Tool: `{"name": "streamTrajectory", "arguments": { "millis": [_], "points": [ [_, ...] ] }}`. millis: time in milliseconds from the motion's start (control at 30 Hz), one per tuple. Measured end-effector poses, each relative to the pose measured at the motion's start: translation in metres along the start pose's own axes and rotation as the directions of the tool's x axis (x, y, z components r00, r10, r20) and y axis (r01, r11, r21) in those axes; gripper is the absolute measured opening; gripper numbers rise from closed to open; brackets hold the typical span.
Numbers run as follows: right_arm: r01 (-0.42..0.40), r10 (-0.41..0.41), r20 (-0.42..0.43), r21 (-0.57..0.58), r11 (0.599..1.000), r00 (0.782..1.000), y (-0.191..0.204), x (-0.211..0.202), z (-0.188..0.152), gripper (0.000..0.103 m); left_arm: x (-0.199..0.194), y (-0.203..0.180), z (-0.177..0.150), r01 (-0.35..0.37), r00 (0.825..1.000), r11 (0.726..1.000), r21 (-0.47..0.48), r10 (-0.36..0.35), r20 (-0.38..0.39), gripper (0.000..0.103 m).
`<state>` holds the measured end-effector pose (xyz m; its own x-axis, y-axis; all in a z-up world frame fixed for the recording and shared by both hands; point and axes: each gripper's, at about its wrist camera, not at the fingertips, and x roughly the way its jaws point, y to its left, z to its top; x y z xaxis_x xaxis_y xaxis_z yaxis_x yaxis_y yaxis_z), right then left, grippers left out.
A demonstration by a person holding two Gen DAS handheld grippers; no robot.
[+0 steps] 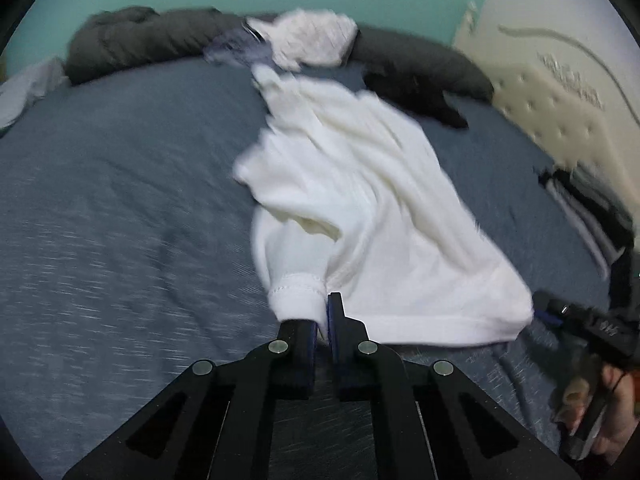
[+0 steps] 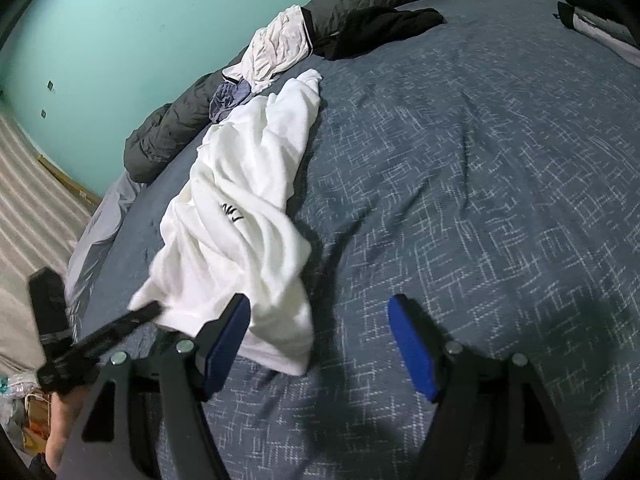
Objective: Fold clothes
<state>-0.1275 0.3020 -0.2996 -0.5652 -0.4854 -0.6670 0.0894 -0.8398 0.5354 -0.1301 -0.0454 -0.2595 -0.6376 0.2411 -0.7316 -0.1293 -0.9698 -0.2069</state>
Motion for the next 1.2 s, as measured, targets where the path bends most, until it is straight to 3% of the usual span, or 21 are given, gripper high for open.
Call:
{"name": "streamTrajectory", "arguments": {
  "millis": [100, 267, 333, 433, 467, 500, 600, 667, 733, 967, 1067, 1167, 1200],
  "points": [
    [-0.001, 0.001, 0.008, 0.013, 1.0, 1.0, 0.001, -0.001, 0.0, 0.072, -0.027, 0.031, 0.004, -0.014, 0.998, 0.995, -0.094, 0.02, 0.062, 0.005],
    [-0.011, 0.011, 0.001, -0.012, 1.0, 1.0, 0.011, 0.002, -0.003, 0.072, -0.022, 0.077, -0.004, -0.02, 1.0, 0.965, -0.261, 0.018, -0.011, 0.007],
    [-0.013, 0.013, -0.004, -0.023, 1.0, 1.0, 0.015, 0.005, -0.004, 0.072, -0.014, 0.081, -0.009, -0.056, 0.998, 0.959, -0.279, 0.046, -0.041, 0.014],
    [-0.011, 0.01, -0.009, -0.028, 1.0, 1.0, 0.018, 0.008, -0.005, 0.072, -0.015, 0.069, -0.005, -0.086, 0.996, 0.971, -0.222, 0.078, -0.045, 0.042],
    [-0.01, 0.01, -0.011, -0.03, 1.0, 1.0, 0.019, 0.01, -0.005, 0.072, -0.017, 0.067, -0.003, -0.104, 0.995, 0.972, -0.21, 0.099, -0.033, 0.059],
    [-0.011, 0.01, -0.011, -0.03, 0.999, 1.0, 0.02, 0.01, -0.005, 0.072, -0.02, 0.065, -0.001, -0.121, 0.993, 0.972, -0.201, 0.119, -0.022, 0.065],
    [-0.014, 0.014, -0.011, -0.031, 0.999, 1.0, 0.022, 0.012, -0.004, 0.072, -0.027, 0.072, 0.0, -0.146, 0.989, 0.965, -0.216, 0.148, -0.008, 0.065],
    [-0.019, 0.019, -0.015, -0.034, 0.999, 1.0, 0.023, 0.014, -0.003, 0.072, -0.02, 0.069, 0.003, -0.14, 0.99, 0.975, -0.172, 0.14, -0.015, 0.065],
    [-0.024, 0.023, -0.02, -0.038, 0.999, 1.0, 0.026, 0.016, -0.003, 0.072, -0.01, 0.057, 0.003, -0.103, 0.994, 0.989, -0.109, 0.099, -0.042, 0.065],
    [-0.036, 0.034, -0.034, -0.053, 0.998, 0.999, 0.032, 0.022, -0.004, 0.072, 0.037, 0.052, -0.008, -0.111, 0.984, 0.993, -0.047, 0.103, -0.142, 0.064],
    [-0.039, 0.037, -0.04, -0.059, 0.997, 0.999, 0.034, 0.024, -0.004, 0.072, 0.047, 0.053, -0.01, -0.115, 0.982, 0.993, -0.039, 0.107, -0.157, 0.045],
    [-0.043, 0.04, -0.046, -0.066, 0.997, 0.998, 0.036, 0.025, -0.004, 0.072, 0.05, 0.054, -0.011, -0.116, 0.981, 0.993, -0.031, 0.11, -0.161, 0.015],
    [-0.045, 0.041, -0.048, -0.068, 0.997, 0.998, 0.037, 0.026, -0.004, 0.072, 0.048, 0.055, -0.011, -0.108, 0.983, 0.993, -0.038, 0.1, -0.156, 0.013]
  ]
}}
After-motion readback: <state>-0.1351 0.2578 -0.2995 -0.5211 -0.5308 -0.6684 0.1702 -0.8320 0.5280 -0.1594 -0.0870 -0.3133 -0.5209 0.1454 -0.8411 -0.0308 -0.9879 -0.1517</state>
